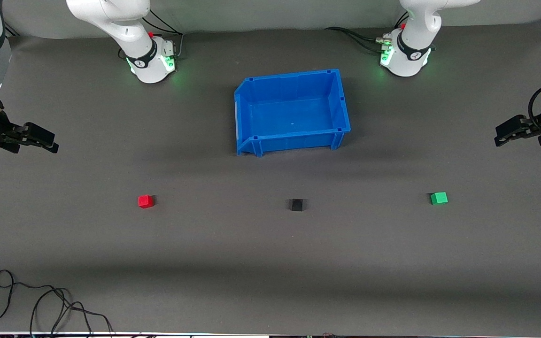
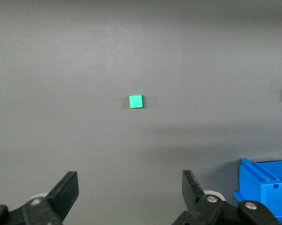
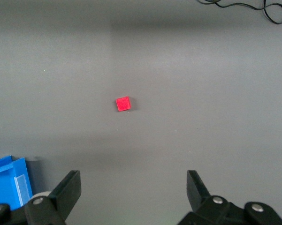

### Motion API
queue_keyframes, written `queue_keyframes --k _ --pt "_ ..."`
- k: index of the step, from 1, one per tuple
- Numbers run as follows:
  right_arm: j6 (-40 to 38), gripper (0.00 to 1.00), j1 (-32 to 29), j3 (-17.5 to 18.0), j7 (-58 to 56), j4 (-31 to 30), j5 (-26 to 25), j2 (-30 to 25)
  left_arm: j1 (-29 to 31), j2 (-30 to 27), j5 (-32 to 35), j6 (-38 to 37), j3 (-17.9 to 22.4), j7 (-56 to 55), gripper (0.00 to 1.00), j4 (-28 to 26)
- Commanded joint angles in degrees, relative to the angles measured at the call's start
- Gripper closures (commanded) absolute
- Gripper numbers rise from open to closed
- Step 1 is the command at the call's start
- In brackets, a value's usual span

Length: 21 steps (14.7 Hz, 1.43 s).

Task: Attach green and red cubes to black cube
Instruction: 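Reach the right gripper to the red cube while the left gripper reaches the green cube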

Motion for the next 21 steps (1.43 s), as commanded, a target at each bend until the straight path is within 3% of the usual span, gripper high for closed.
queue_keyframes --k 1,11,18,21 --pt "0.0 0.0 0.5 -0.2 -0.9 0.2 -0.3 -0.2 0.2 -0.5 -0.4 -0.5 0.2 1.0 0.02 -0.2" --pt "0.1 0.0 0.6 -0.2 1.5 1.5 1.3 0.6 2.1 2.2 -1.7 -0.1 0.4 -2.9 0.0 0.1" --pt "-0.1 0.0 0.6 -0.2 50.9 4.7 6.6 5.7 5.8 6.5 -2.3 -0.2 0.4 -16.4 0.0 -1.8" --pt "0.2 0.0 0.5 -0.3 67.1 4.6 11.3 10.1 5.2 10.8 -2.2 4.5 0.4 -27.9 0.0 -2.1"
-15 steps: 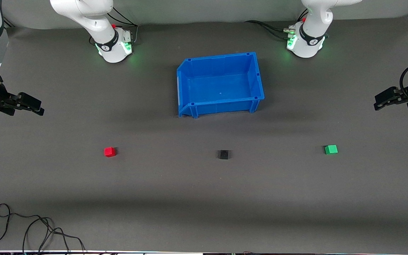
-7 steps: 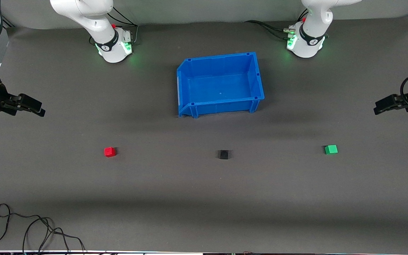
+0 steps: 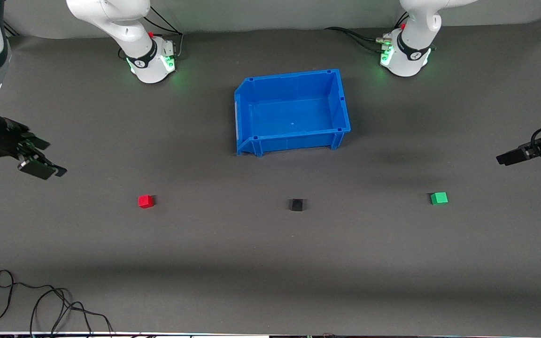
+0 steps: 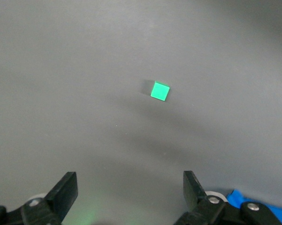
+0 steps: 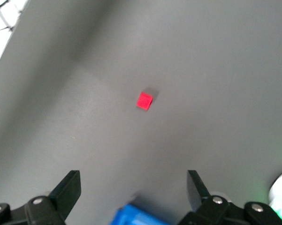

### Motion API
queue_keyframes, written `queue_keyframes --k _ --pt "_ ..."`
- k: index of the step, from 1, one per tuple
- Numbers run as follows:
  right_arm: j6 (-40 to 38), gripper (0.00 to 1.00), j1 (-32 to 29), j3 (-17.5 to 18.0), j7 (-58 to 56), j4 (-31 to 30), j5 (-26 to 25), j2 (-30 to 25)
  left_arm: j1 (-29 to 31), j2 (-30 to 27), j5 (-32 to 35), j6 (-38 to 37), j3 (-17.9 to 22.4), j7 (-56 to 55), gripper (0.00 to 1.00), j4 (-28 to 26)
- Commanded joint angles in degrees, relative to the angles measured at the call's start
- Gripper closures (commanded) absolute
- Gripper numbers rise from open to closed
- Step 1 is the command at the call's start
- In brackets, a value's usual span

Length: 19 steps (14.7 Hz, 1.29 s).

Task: Attach green and red cubes to black cube
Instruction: 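Reach the right gripper to the red cube while the left gripper reaches the green cube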

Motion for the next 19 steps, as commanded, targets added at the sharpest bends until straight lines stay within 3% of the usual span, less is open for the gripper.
queue_keyframes --k 1,3,7,10,11,14,19 --pt "0.5 0.0 0.4 -0.4 14.0 1.7 2.4 5.8 -0.4 3.9 -0.4 4.0 -0.5 -13.6 0.0 -0.1" --pt "3.1 0.0 0.4 -0.6 15.3 0.0 4.7 8.2 -0.3 5.4 -0.4 6.3 -0.5 -21.0 0.0 -1.5" --pt "16.8 0.0 -0.3 -0.9 14.5 -10.0 8.0 10.3 0.1 5.8 -1.6 20.2 -0.5 -33.1 0.02 -12.3" --pt "29.4 0.0 -0.2 -0.9 11.6 -19.1 10.4 10.6 0.0 10.7 -4.4 23.4 -0.5 -45.6 0.06 -13.6" --pt "32.4 0.0 -0.3 -1.0 9.6 -21.2 12.7 11.5 0.2 12.1 -4.5 24.5 -0.5 -47.9 0.01 -13.8" --pt "36.0 0.0 -0.6 -1.1 4.8 -22.9 18.6 15.9 0.0 15.9 -4.5 30.9 -0.5 -57.6 0.01 -13.9" --pt "39.6 0.0 -1.3 -1.1 -1.4 -22.9 22.4 21.9 -0.2 20.0 -4.6 40.4 -0.5 -61.8 0.08 -15.9"
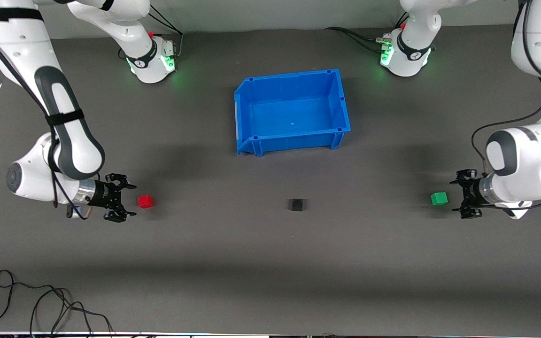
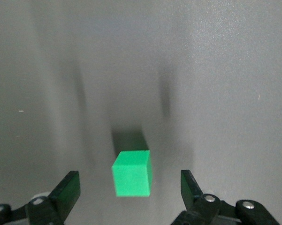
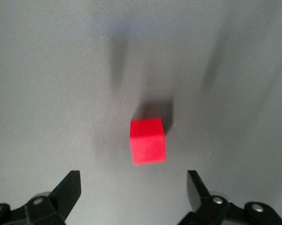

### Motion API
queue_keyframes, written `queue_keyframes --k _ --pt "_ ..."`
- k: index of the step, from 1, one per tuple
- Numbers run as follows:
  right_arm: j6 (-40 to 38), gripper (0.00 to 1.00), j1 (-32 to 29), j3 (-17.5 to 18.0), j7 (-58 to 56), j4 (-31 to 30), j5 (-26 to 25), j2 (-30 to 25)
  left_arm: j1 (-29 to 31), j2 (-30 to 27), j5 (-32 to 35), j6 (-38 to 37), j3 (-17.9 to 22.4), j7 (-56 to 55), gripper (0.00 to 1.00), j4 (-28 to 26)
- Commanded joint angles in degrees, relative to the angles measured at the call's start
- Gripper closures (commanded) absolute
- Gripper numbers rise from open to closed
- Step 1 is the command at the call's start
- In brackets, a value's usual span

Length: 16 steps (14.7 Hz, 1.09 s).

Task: Attach green and red cubes to black cube
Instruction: 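Reach the right gripper to the red cube while the left gripper reaches the green cube, then close the right gripper on the red cube while the left gripper grasps green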

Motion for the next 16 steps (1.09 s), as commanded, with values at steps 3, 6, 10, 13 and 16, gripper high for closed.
queue_keyframes --k 3,6,10,13,16 --pt "3.0 0.0 -0.2 0.0 -5.0 0.6 4.3 4.0 -0.5 1.5 -0.6 10.3 0.2 -2.4 0.12 -6.0" --pt "3.6 0.0 -0.2 0.0 -5.1 0.7 4.2 4.8 -0.5 1.6 -0.9 13.4 0.1 -3.2 0.15 -7.1" --pt "3.7 0.28 -0.1 0.0 -5.9 0.7 4.2 5.2 -0.7 1.3 -0.9 13.2 -0.1 -2.5 0.26 -7.1" --pt "3.3 0.56 -0.1 0.0 -6.1 0.7 4.2 5.0 -1.3 1.1 -0.9 12.9 -0.1 -2.6 0.4 -7.2" --pt "3.2 0.69 -0.2 -0.1 -6.3 0.9 4.2 4.9 -1.4 0.3 -0.9 10.7 -0.1 -2.2 0.7 -7.2"
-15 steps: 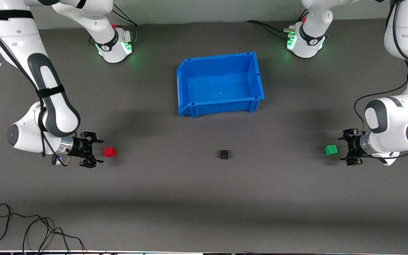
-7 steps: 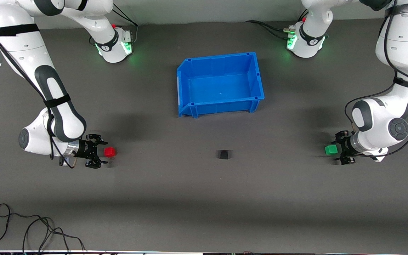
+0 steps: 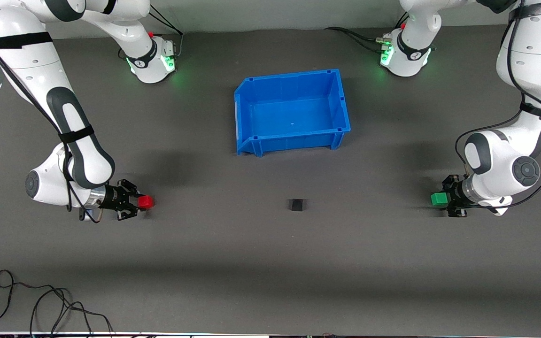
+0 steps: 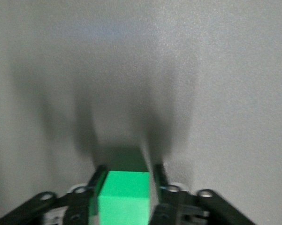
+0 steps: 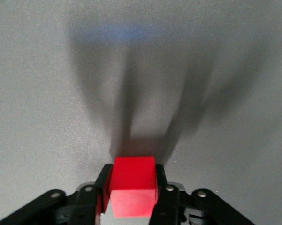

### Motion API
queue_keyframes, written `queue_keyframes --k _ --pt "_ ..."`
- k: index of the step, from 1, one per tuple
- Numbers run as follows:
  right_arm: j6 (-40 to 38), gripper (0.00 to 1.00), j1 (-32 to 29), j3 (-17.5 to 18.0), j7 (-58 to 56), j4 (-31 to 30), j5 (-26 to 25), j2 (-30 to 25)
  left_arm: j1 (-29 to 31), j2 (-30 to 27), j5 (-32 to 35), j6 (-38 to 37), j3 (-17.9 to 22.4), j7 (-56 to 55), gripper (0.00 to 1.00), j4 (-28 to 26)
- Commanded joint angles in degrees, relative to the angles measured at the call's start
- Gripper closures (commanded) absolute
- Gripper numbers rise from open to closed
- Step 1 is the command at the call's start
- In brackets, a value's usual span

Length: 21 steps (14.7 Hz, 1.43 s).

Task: Attach green and red cubes to black cube
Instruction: 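Close the right gripper on the red cube while the left gripper grasps green, then carry the red cube and the green cube toward the black cube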

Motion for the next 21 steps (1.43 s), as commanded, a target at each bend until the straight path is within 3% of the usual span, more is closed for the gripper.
queue_keyframes --k 1,2,3,8,10,18,21 --pt "0.1 0.69 -0.1 0.1 -1.9 0.7 1.6 0.1 -0.6 -2.3 -0.4 -2.3 0.4 -0.2 0.84 -1.6" --pt "0.0 0.69 0.0 0.0 -1.8 0.8 1.6 -0.1 -0.7 -2.4 -0.4 -2.4 0.4 -0.2 0.96 -1.6" --pt "-0.1 0.69 0.1 0.1 -1.5 1.1 1.6 -0.5 -0.8 -2.4 -0.4 -2.4 0.4 -0.2 1.0 -1.5" --pt "-7.7 0.73 0.8 0.2 2.3 6.9 1.6 -1.3 -2.5 -3.4 -0.5 -3.2 0.2 -1.6 1.0 1.0" --pt "-7.9 0.73 1.8 0.6 4.1 7.8 1.6 -1.3 -4.1 -2.9 -0.4 -5.7 0.2 -4.9 1.0 4.6" --pt "-3.4 0.77 16.4 0.3 21.5 11.9 1.3 0.4 -15.7 0.7 -0.4 -7.8 0.2 -13.1 1.0 12.0" --pt "-2.3 0.76 22.4 0.3 30.9 17.8 1.1 3.9 -18.7 3.0 -0.4 -7.8 0.2 -16.3 1.0 15.3"
